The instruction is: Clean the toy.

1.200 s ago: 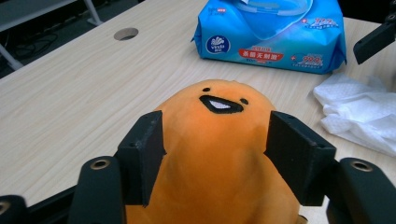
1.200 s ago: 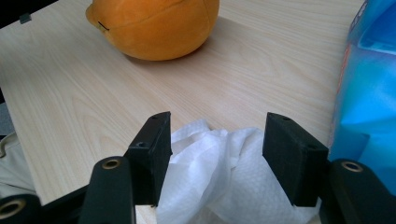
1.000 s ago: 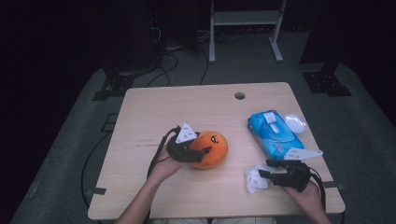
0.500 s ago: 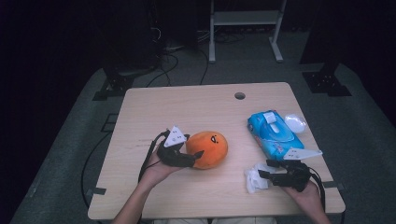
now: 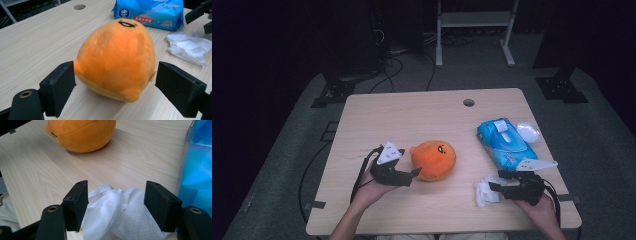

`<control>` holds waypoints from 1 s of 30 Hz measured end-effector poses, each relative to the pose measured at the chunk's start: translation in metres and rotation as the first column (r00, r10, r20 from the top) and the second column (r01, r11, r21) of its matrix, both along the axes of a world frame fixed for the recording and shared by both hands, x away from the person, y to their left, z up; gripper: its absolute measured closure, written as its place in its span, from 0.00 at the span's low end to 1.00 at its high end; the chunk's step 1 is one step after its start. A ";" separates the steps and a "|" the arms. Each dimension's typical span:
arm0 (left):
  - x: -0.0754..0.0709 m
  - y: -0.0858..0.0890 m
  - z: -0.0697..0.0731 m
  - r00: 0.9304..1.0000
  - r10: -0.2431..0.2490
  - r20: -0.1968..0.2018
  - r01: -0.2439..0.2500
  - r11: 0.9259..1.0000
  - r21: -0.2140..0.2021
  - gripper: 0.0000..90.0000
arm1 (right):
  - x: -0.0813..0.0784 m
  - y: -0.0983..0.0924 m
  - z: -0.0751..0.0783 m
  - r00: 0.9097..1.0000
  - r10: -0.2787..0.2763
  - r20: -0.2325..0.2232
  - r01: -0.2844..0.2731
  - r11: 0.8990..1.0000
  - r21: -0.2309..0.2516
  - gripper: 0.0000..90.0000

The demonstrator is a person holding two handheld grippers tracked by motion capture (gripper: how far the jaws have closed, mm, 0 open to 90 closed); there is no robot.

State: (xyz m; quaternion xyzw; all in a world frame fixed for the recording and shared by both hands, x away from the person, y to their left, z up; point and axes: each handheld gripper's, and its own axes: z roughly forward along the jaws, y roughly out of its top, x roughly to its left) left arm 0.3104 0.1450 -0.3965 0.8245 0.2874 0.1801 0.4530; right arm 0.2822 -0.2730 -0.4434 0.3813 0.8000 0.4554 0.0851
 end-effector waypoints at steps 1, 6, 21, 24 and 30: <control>-0.001 0.001 -0.001 1.000 0.001 0.000 -0.001 1.000 0.001 0.17 | 0.000 0.000 0.000 1.000 -0.001 -0.002 0.001 1.000 0.001 0.39; -0.006 0.007 -0.002 1.000 0.012 -0.001 -0.012 1.000 -0.002 0.16 | -0.001 0.000 0.000 1.000 -0.002 -0.001 0.002 1.000 0.000 0.38; -0.020 0.032 -0.018 0.997 0.068 -0.021 -0.068 0.998 -0.002 0.14 | 0.000 0.000 -0.001 1.000 -0.002 -0.003 0.002 1.000 -0.001 0.38; -0.023 0.038 -0.023 0.996 0.083 -0.027 -0.084 0.996 -0.010 0.13 | 0.000 0.001 -0.001 1.000 -0.003 -0.004 0.003 1.000 -0.005 0.37; -0.026 0.046 -0.035 0.993 0.111 -0.027 -0.112 0.993 -0.031 0.13 | 0.000 0.001 -0.002 1.000 -0.007 -0.009 0.007 1.000 -0.006 0.37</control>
